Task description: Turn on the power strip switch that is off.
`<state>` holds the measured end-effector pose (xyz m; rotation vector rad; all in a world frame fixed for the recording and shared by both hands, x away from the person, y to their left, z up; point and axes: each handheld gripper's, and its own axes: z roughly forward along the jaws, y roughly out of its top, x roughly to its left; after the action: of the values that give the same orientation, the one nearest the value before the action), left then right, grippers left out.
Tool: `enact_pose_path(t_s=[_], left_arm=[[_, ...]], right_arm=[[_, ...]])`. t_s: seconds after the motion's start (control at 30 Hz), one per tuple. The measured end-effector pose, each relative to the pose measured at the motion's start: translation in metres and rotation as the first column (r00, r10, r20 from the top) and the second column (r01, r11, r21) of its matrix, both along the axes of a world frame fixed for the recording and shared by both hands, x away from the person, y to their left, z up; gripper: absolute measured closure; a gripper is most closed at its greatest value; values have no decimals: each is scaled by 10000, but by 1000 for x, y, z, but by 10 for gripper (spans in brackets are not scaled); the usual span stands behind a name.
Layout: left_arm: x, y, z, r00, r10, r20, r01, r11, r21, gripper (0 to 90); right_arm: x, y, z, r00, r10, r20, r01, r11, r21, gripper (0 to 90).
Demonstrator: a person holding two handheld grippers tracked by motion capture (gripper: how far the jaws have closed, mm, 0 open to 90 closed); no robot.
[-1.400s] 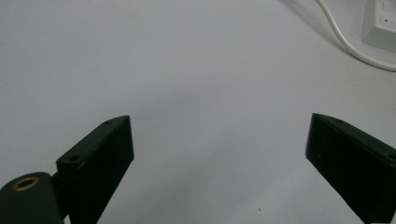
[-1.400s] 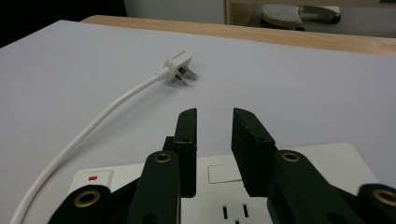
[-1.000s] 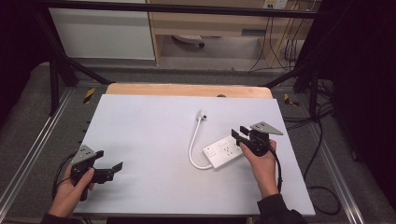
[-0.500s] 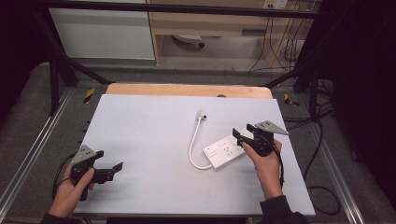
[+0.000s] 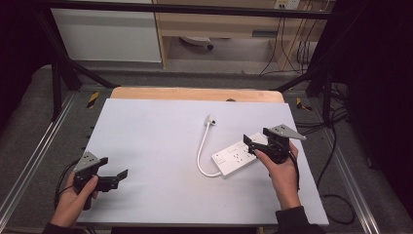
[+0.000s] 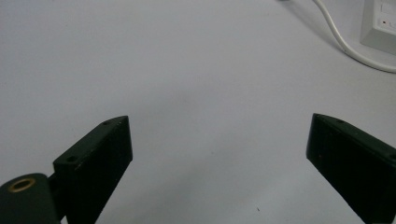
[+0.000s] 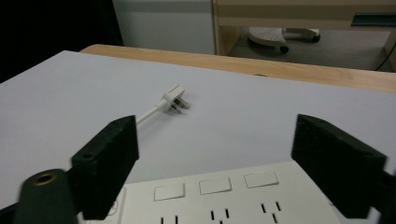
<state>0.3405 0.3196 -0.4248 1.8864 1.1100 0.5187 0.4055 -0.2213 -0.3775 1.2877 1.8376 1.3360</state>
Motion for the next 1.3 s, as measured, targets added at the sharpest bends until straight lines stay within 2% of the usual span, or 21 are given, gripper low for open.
enact_pose_path(t_s=[0.17, 0.3, 0.43, 0.5, 0.6, 0.83, 1.07, 1.3], left_arm=[[0, 0, 0, 10000, -4, 4, 4, 10000, -7, 69], [0, 0, 0, 10000, 5, 14, -5, 10000, -4, 69], [0, 1, 0, 10000, 25, 20, -25, 10000, -19, 69], [0, 1, 0, 10000, 32, 21, -32, 10000, -24, 69], [0, 1, 0, 10000, 45, 2, -45, 10000, -62, 69], [-1, 4, 1, 9998, 201, -20, -202, 9996, -180, 69], [-1, 4, 1, 9997, 224, -7, -224, 9996, -167, 69], [-1, 4, 1, 9998, 221, 5, -221, 9996, -153, 69]], right_arm=[[-4, -1, 0, 10000, 21, -62, -22, 9998, -179, 25], [-10, -3, -2, 9995, 7, 309, 9, 9986, -531, 21], [-17, -12, -6, 9989, -170, 442, 179, 9996, -214, 24], [-20, -17, -9, 9985, -262, 473, 272, 9994, -210, 24], [-25, -26, -15, 9988, -368, 336, 375, 9991, -189, 25], [-37, -47, -37, 9975, -685, -188, 673, 9960, -596, 34], [-50, -62, -56, 9955, -505, -798, 432, 9950, -900, 35], [-52, -68, -65, 9920, -612, -1104, 499, 9935, -1018, 35]])
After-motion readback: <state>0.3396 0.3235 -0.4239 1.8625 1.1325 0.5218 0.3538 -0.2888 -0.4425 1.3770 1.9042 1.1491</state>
